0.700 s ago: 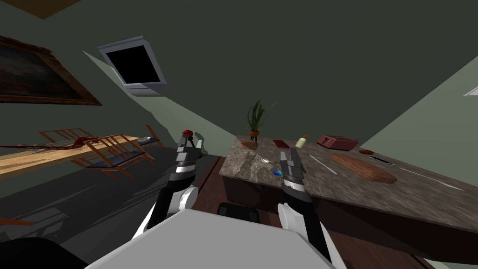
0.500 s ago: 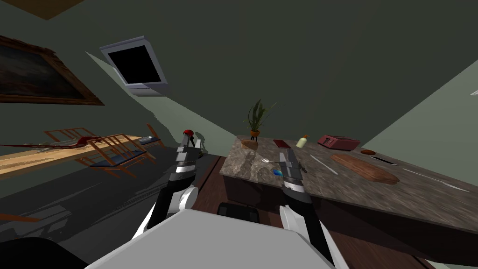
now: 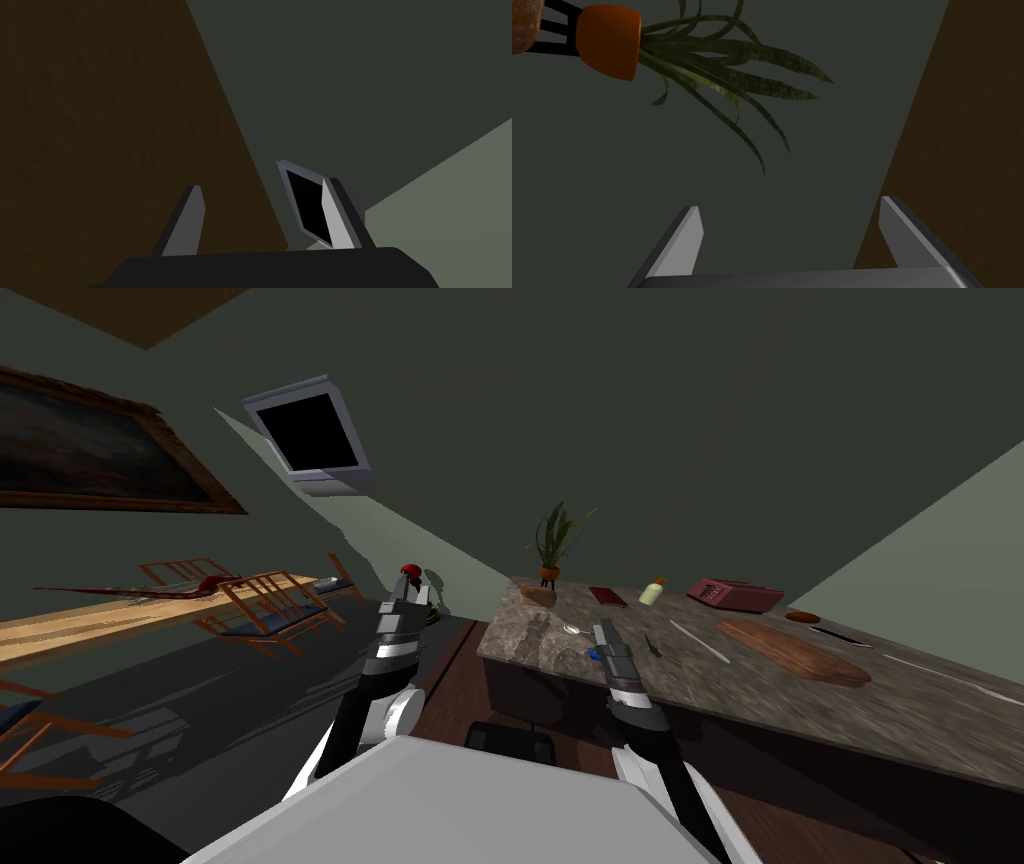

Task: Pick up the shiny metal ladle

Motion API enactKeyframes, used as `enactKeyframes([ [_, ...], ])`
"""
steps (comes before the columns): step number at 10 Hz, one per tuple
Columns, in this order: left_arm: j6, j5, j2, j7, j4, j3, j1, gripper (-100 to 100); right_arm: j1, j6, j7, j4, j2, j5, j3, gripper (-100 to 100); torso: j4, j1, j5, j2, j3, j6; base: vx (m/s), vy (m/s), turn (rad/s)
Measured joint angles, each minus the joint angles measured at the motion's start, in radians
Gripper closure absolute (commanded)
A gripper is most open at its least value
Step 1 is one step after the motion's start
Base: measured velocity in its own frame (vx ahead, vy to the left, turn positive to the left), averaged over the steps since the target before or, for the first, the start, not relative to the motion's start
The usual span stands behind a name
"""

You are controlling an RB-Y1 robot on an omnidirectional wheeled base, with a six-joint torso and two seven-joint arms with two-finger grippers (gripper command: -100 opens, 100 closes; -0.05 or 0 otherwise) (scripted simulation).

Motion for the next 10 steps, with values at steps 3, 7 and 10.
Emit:
enactKeyframes([
  [3,0.000,0.000,0.000,0.000,0.000,0.000,0.000,0,0.012,-0.006,0.016,0.059,-0.076,0.026,0.003,-100,0.000,0.000,0.000,0.001,0.000,0.000,-0.040,0.017,0.056],
  [7,0.000,0.000,0.000,0.000,0.000,0.000,0.000,0,0.040,-0.022,0.028,0.125,-0.174,0.052,-0.002,-100,0.000,0.000,0.000,0.000,0.000,0.000,-0.039,0.015,0.074],
  [10,0.000,0.000,0.000,0.000,0.000,0.000,0.000,0,0.056,-0.041,0.036,0.186,-0.247,0.069,-0.010,-100,0.000,0.000,0.000,0.000,0.000,0.000,-0.044,0.022,0.099],
])
